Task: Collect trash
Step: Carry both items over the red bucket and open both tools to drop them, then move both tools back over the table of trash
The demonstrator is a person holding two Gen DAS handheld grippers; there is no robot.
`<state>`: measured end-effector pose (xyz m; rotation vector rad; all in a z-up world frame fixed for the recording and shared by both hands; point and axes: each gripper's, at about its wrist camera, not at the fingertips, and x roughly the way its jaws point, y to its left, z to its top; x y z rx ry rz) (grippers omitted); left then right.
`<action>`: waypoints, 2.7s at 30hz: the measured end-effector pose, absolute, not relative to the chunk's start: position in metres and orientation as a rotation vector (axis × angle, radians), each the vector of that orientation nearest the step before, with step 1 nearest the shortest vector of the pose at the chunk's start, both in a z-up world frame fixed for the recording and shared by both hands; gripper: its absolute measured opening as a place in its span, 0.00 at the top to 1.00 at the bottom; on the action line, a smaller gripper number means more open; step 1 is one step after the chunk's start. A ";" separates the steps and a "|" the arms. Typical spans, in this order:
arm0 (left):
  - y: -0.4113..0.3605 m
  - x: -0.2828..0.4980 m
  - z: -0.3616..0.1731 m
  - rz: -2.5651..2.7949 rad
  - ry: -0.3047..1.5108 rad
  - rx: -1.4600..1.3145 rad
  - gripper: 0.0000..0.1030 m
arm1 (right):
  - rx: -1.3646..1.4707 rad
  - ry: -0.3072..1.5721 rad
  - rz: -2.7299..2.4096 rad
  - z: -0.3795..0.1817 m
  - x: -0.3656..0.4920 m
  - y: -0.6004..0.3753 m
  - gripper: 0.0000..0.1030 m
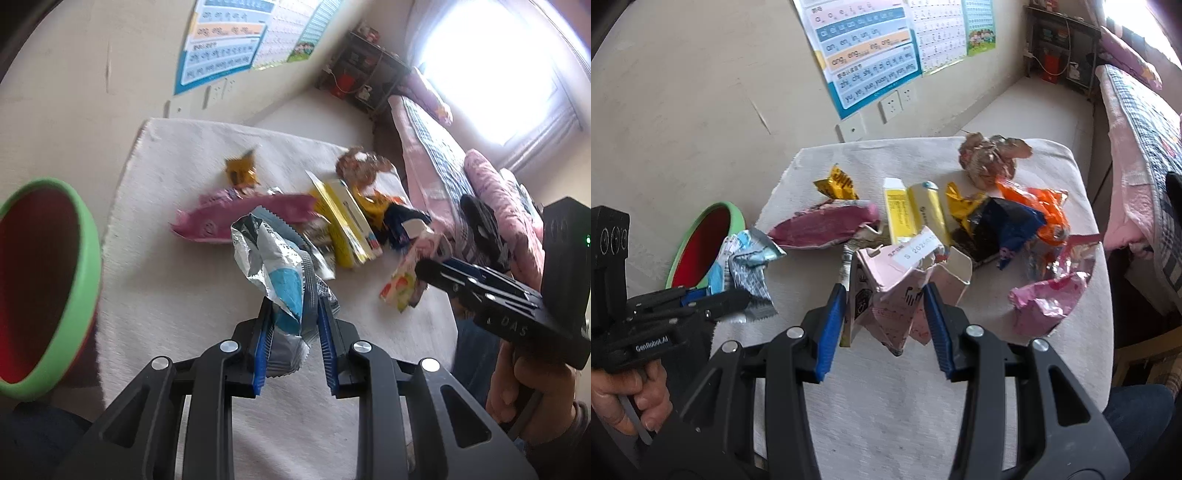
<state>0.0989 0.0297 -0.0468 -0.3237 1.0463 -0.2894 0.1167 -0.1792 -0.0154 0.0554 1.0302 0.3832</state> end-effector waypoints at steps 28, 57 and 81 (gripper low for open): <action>0.197 0.071 -0.024 0.007 0.945 -0.450 0.78 | -0.037 0.997 0.677 0.007 0.128 -0.009 0.59; 0.298 0.036 -0.044 0.160 0.938 -0.539 0.76 | -0.172 1.061 0.879 -0.028 0.125 0.131 0.58; 0.289 0.031 -0.042 0.241 0.898 -0.592 0.08 | -0.161 1.047 0.774 -0.026 0.115 0.084 0.05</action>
